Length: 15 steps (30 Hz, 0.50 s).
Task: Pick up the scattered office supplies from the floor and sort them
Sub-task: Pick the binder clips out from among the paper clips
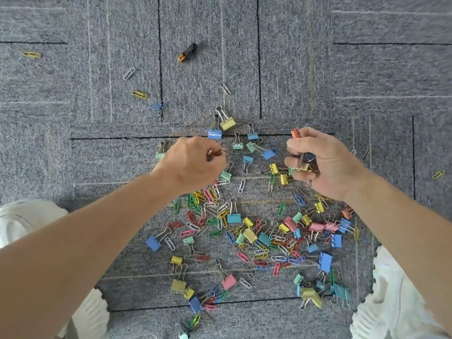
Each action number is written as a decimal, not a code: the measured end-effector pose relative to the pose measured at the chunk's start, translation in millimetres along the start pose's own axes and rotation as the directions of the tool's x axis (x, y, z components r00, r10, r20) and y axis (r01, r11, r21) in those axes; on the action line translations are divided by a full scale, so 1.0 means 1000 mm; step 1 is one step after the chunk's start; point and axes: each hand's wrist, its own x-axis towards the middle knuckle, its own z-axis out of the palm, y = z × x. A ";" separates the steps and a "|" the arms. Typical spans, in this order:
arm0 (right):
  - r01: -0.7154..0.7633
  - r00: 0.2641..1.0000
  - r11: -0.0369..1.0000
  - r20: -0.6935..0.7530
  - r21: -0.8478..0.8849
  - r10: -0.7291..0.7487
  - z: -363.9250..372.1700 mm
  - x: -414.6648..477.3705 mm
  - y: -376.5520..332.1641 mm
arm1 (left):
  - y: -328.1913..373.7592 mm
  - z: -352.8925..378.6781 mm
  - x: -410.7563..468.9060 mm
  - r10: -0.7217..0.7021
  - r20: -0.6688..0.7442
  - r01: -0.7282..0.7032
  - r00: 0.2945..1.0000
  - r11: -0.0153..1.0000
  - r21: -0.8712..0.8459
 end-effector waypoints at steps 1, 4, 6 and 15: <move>-0.003 1.000 1.000 -0.009 -0.003 0.003 0.000 0.000 0.000 | 0.000 0.002 0.000 -0.008 0.001 0.008 1.000 0.999 0.044; -0.008 0.997 0.997 -0.072 -0.082 0.002 -0.005 0.002 0.002 | 0.000 0.006 0.000 -0.048 -0.024 0.051 0.999 0.984 0.169; -0.015 0.984 0.957 -0.172 -0.290 -0.036 -0.006 0.004 0.005 | 0.003 0.009 -0.002 -0.089 -0.053 0.099 0.995 0.966 0.238; 0.113 0.907 0.205 0.016 -0.972 -0.421 0.015 0.009 0.014 | 0.022 0.021 -0.002 -0.206 -0.109 0.232 0.973 0.885 0.402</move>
